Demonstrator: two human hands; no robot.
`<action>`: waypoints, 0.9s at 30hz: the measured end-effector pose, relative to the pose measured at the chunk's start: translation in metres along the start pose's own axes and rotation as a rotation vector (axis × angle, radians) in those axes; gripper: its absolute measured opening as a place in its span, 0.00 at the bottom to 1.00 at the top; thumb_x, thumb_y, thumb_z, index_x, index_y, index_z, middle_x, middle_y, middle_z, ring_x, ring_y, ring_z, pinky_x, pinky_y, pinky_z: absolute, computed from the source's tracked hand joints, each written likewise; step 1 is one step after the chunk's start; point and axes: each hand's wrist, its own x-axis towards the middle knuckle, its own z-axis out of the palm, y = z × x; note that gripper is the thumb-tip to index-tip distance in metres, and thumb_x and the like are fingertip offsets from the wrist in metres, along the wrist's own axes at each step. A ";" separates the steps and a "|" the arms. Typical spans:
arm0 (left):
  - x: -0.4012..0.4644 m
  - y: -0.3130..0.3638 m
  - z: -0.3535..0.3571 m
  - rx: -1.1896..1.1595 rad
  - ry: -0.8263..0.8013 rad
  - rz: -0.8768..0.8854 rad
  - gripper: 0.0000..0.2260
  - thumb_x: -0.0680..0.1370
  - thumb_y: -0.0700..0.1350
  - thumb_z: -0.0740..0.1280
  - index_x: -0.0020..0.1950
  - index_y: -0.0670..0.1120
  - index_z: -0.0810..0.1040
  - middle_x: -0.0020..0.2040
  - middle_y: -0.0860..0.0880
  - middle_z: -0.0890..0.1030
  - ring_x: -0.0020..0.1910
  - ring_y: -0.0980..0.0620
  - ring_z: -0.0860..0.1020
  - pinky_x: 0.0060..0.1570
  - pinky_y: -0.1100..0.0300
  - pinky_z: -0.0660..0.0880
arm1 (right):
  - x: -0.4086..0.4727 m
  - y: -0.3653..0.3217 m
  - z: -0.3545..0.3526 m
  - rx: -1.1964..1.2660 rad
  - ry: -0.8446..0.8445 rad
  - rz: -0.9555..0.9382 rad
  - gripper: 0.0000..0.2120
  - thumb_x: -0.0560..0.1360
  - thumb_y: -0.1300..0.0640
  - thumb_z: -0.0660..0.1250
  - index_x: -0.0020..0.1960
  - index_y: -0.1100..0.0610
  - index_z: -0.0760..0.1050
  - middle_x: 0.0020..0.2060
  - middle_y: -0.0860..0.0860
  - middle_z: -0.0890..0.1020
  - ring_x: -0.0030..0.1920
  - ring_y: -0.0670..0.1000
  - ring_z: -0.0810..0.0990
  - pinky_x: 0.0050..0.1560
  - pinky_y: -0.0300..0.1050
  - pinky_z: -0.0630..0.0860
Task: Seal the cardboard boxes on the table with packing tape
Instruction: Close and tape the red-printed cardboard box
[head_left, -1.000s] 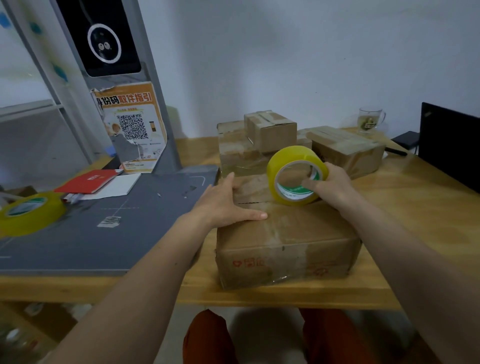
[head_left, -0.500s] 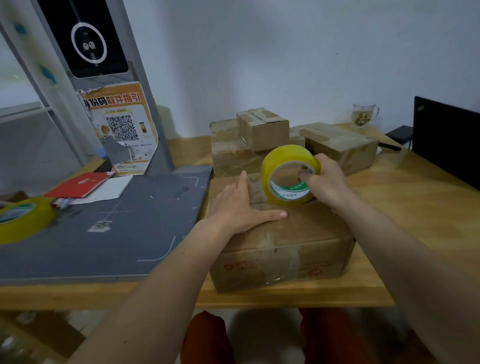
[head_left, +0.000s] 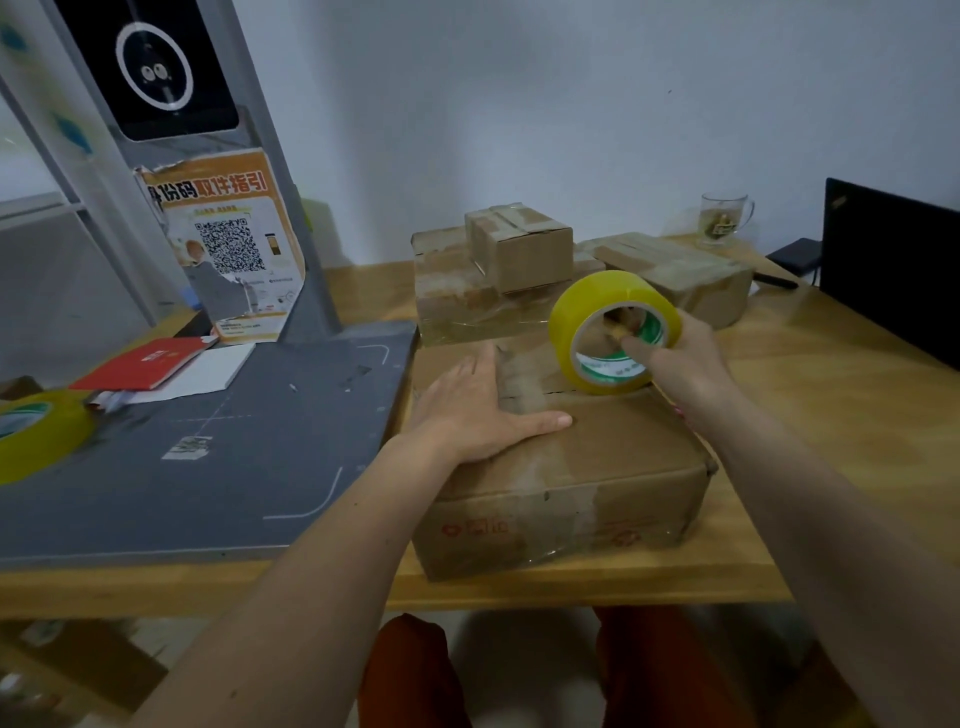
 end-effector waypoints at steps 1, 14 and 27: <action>0.000 0.000 0.000 0.004 -0.005 -0.003 0.60 0.58 0.83 0.59 0.81 0.51 0.50 0.80 0.50 0.58 0.78 0.48 0.59 0.74 0.48 0.61 | 0.000 -0.002 -0.001 -0.025 -0.007 -0.024 0.11 0.76 0.59 0.69 0.56 0.61 0.77 0.51 0.58 0.81 0.53 0.58 0.79 0.55 0.56 0.77; -0.003 0.003 -0.004 0.019 -0.026 -0.037 0.62 0.56 0.84 0.57 0.81 0.50 0.49 0.81 0.51 0.55 0.79 0.48 0.57 0.74 0.47 0.58 | 0.011 -0.006 -0.036 -0.409 0.190 -0.252 0.23 0.74 0.67 0.60 0.65 0.51 0.73 0.58 0.57 0.79 0.59 0.62 0.74 0.52 0.53 0.72; 0.000 0.002 -0.004 0.154 -0.115 -0.022 0.65 0.54 0.85 0.46 0.82 0.48 0.46 0.82 0.49 0.47 0.81 0.50 0.48 0.77 0.49 0.49 | 0.013 -0.011 -0.039 -0.451 0.104 -0.361 0.17 0.73 0.68 0.62 0.59 0.56 0.74 0.51 0.56 0.78 0.51 0.59 0.74 0.47 0.51 0.70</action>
